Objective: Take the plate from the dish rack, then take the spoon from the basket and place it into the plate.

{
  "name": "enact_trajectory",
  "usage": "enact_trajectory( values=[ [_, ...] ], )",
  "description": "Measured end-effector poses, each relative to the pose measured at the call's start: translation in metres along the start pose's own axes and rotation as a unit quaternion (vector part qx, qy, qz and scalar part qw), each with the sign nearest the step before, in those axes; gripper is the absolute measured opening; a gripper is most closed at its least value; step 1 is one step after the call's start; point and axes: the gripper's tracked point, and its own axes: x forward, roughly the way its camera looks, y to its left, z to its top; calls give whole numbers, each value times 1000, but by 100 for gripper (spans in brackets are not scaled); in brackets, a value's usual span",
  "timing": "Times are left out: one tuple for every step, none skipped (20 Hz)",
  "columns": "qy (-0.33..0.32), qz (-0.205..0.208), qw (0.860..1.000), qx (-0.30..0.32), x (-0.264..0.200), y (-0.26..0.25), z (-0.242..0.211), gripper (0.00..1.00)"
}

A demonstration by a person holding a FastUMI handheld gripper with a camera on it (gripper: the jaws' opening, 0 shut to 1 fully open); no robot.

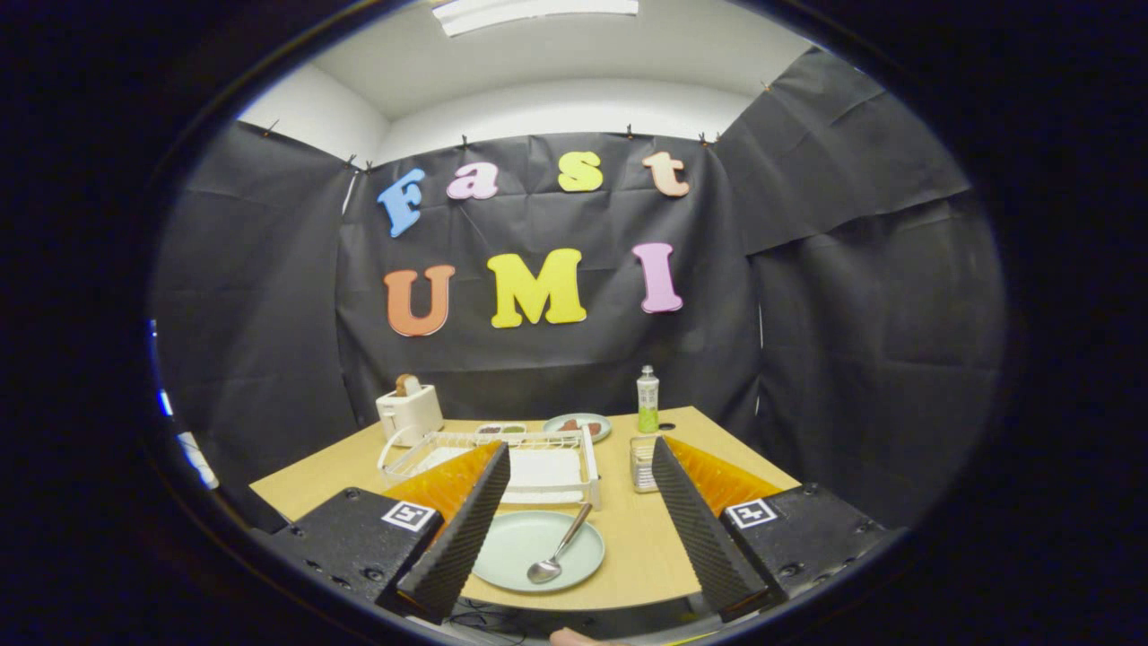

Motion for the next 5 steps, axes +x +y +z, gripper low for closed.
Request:
enact_trajectory(
  values=[
    [2,-4,1000,-3,1,-2,-4,100],
    [5,-5,1000,-6,0,-2,-6,100],
    [9,-2,1000,-7,1,0,-8,100],
    [12,2,1000,-6,0,3,-8,100],
    [15,6,1000,-3,1,4,-9,100]
  ],
)
